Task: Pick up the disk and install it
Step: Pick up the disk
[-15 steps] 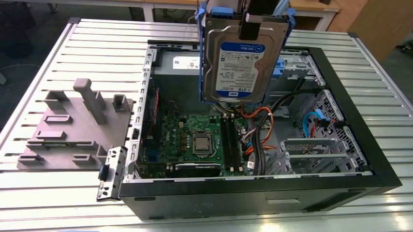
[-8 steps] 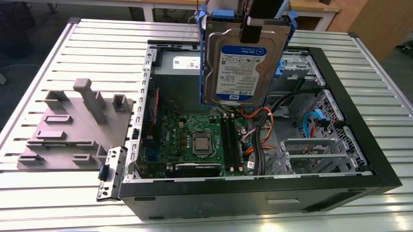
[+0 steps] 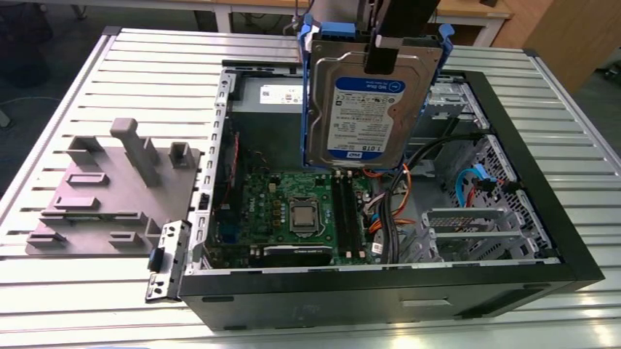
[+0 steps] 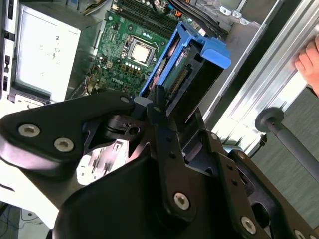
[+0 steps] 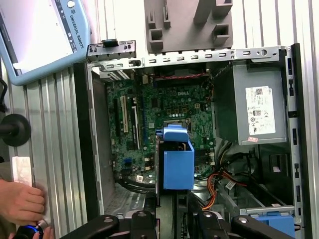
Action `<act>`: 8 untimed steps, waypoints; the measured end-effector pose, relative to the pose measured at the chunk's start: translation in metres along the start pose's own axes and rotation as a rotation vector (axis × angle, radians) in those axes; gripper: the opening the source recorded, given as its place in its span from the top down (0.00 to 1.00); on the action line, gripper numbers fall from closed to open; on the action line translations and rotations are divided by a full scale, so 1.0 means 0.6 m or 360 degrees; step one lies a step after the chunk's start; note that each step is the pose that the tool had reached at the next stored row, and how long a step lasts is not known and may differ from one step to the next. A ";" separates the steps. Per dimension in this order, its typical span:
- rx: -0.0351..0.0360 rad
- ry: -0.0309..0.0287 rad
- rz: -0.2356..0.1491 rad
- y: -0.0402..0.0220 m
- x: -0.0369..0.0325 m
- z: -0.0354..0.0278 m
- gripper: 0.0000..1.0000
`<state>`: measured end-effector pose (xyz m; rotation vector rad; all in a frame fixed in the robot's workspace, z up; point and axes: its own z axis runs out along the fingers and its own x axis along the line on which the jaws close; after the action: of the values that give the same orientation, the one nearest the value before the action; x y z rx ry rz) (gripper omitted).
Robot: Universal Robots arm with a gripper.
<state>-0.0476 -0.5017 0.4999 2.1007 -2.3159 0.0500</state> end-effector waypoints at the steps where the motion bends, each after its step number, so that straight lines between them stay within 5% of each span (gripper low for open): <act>1: 0.0000 0.00001 0.0000 0.000 0.000 0.000 0.65; 8: 0.0000 -0.00001 0.0000 0.000 -0.001 0.000 0.65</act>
<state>-0.0476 -0.5013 0.4998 2.1007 -2.3160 0.0500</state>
